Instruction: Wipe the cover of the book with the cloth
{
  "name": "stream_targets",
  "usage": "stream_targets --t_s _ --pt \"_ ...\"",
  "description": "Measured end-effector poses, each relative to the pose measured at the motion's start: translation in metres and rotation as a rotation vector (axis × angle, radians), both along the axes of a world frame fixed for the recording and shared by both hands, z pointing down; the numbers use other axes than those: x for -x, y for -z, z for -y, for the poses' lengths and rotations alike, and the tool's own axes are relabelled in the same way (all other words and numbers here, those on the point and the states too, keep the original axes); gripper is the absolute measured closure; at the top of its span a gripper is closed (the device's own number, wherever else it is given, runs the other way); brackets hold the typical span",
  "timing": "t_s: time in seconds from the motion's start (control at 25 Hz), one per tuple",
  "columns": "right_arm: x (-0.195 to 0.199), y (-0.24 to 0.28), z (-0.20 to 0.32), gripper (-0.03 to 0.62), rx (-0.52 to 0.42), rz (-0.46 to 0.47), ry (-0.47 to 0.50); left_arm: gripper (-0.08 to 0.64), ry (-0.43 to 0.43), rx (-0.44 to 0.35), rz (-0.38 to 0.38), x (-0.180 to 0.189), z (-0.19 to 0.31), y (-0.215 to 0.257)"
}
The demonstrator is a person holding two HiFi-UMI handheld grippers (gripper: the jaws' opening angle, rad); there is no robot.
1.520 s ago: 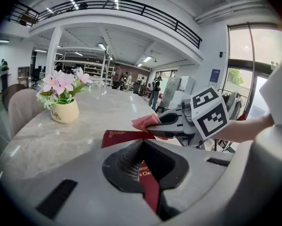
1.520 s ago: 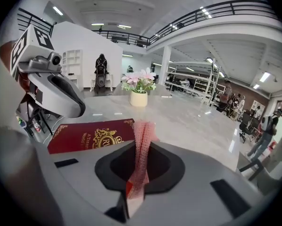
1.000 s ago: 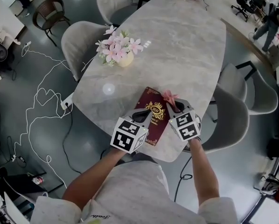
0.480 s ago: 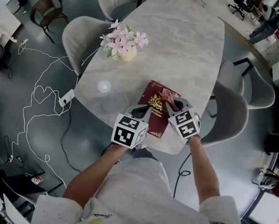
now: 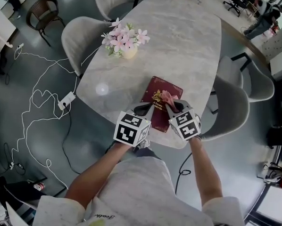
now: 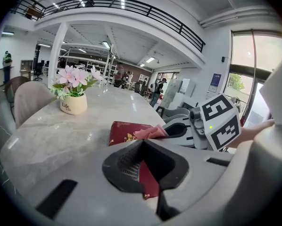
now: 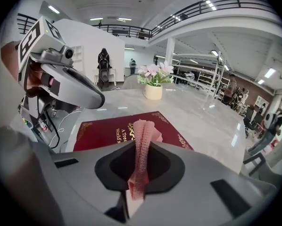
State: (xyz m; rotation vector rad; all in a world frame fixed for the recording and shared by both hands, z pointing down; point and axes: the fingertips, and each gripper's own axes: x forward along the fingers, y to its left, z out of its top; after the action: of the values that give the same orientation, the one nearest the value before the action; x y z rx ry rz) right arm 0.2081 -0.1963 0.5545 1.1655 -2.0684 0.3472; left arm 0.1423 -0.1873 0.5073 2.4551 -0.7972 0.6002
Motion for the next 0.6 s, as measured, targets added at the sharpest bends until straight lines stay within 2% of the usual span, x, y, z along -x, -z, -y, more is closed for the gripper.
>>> stream_targets --t_s 0.6 --pt "0.022 -0.002 -0.032 0.577 0.018 0.004 -0.018 0.552 -0.030 -0.011 -0.004 0.014 -0.017 0.004"
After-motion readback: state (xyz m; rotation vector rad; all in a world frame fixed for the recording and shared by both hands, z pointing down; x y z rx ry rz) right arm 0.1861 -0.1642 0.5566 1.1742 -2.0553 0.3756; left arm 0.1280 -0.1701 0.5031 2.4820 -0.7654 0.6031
